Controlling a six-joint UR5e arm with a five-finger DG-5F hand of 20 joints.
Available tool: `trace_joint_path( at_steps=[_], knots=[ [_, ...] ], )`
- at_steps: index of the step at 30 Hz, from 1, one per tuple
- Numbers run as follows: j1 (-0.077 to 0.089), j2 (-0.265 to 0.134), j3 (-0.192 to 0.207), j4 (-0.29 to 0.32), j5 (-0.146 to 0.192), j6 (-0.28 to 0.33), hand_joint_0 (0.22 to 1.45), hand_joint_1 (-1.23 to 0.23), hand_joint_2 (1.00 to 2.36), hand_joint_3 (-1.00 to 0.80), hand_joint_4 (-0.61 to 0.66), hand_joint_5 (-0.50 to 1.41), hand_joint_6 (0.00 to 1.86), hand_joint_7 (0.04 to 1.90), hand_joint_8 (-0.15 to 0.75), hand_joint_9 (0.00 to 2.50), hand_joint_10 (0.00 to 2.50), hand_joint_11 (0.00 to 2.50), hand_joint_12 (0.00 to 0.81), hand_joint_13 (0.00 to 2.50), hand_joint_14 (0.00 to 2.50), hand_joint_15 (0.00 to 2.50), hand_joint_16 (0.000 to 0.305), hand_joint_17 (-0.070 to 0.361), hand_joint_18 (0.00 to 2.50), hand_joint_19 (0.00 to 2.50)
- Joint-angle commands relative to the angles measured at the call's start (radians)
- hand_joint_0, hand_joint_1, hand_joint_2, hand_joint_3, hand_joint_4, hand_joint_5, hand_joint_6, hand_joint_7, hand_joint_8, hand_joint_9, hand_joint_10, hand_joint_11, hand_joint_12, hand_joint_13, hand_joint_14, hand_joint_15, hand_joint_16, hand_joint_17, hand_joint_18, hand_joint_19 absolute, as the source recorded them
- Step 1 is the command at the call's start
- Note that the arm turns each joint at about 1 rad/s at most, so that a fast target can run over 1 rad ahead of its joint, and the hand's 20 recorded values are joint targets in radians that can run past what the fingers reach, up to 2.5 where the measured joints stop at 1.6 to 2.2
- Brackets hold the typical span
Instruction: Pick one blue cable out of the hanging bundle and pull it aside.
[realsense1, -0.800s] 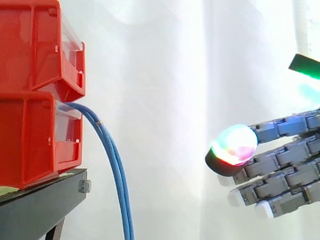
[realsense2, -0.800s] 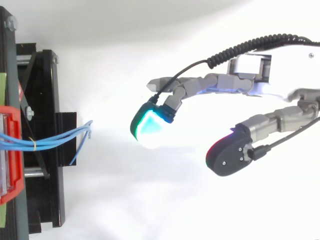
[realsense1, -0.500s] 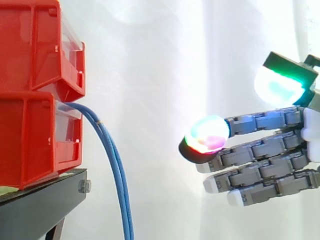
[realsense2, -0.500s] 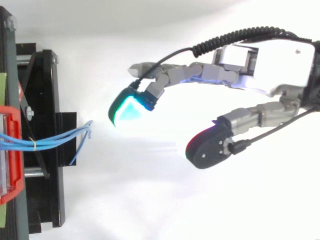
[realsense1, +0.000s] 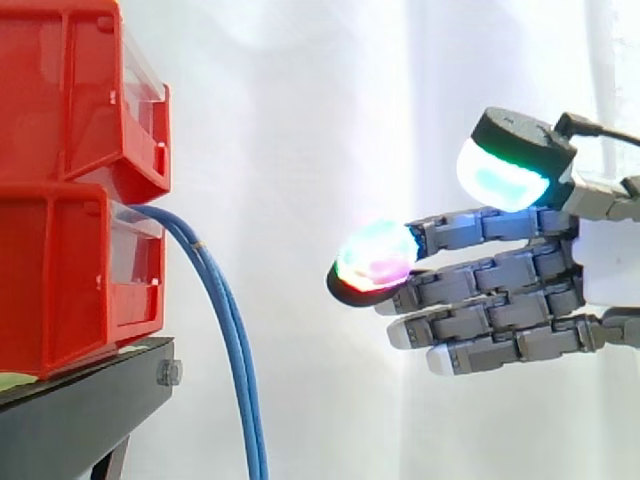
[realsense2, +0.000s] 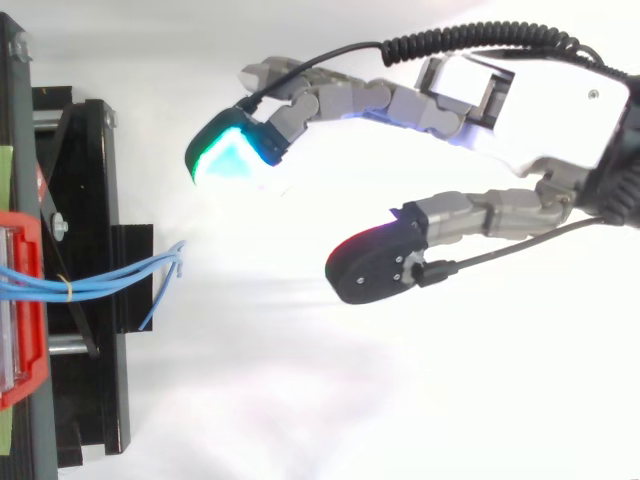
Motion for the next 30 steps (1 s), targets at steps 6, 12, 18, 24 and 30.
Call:
trace_joint_path(
  at_steps=[6,12,18,24,30],
  knots=[
    [0.001,-0.135,0.136,-0.039,0.000,0.044,0.51,-0.52,1.00,-0.50,0.11,-0.28,0.50,0.64,0.192,0.14,0.00,0.00,0.305,0.02,0.00,0.03,0.044,0.099,0.00,0.11],
    [-0.009,-0.296,0.351,-0.180,-0.025,0.090,0.51,-0.52,1.00,-0.50,0.12,-0.28,0.50,0.64,0.193,0.15,0.00,0.00,0.304,0.02,0.00,0.03,0.043,0.097,0.00,0.11],
    [-0.006,-0.374,0.431,-0.185,-0.039,0.116,0.51,-0.53,1.00,-0.50,0.12,-0.27,0.50,0.64,0.194,0.16,0.00,0.00,0.302,0.02,0.00,0.03,0.043,0.096,0.00,0.11],
    [-0.002,-0.392,0.429,-0.146,-0.039,0.093,0.51,-0.54,1.00,-0.50,0.13,-0.27,0.50,0.63,0.199,0.19,0.00,0.00,0.303,0.06,0.00,0.01,0.043,0.096,0.00,0.09],
    [0.001,-0.409,0.429,-0.073,-0.072,0.110,0.51,-0.54,1.00,-0.50,0.13,-0.27,0.50,0.63,0.202,0.21,0.00,0.00,0.305,0.08,0.00,0.02,0.043,0.096,0.00,0.11]
  ],
)
